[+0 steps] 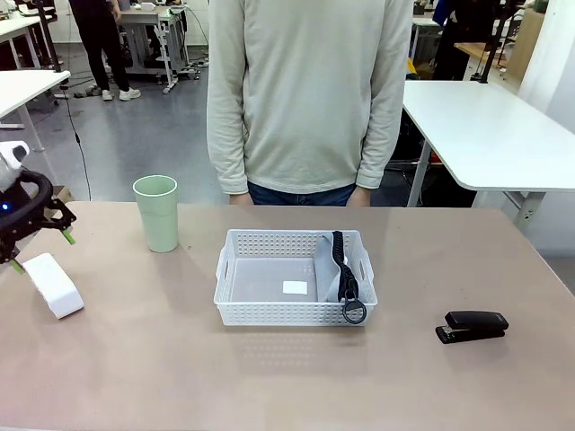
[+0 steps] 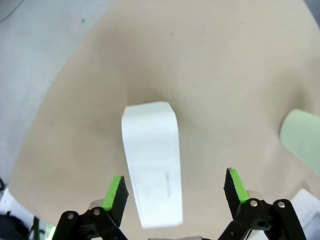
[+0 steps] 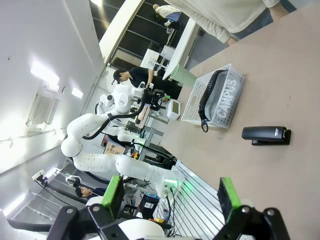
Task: Efficiently arrange items inside the basket to fit them all.
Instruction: Pick up the Digital clock and place it inside the Organizing basket.
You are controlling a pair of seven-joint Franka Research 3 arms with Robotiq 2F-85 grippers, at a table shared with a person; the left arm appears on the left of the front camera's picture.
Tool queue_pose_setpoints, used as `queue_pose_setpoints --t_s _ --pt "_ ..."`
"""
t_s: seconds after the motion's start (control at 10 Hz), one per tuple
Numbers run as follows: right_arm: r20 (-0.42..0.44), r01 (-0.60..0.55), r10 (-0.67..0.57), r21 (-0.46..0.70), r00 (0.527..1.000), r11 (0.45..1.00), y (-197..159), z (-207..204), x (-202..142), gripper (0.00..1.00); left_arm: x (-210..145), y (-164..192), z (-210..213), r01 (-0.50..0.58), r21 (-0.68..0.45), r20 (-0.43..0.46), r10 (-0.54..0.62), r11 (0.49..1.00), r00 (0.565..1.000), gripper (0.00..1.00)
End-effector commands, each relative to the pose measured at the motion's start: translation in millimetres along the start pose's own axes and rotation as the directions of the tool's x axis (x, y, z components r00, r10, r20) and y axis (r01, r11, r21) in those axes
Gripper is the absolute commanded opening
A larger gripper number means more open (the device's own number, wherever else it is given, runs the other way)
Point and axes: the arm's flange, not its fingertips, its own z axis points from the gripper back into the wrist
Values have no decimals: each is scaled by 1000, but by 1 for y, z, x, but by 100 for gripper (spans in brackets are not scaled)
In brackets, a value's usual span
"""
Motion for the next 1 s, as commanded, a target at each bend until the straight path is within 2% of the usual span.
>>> queue_pose_setpoints --t_s 0.0,0.3,0.9 --pt "10 -29 29 11 1000 1000 2 0 2 100 -1 4 -27 -60 77 12 60 995 998 100" --pt "10 -29 29 11 1000 1000 2 0 2 100 0 0 -47 -89 124 -27 93 988 995 100" --pt "10 -29 29 11 1000 1000 2 0 2 100 -3 -4 -60 -109 144 -21 114 984 993 100"
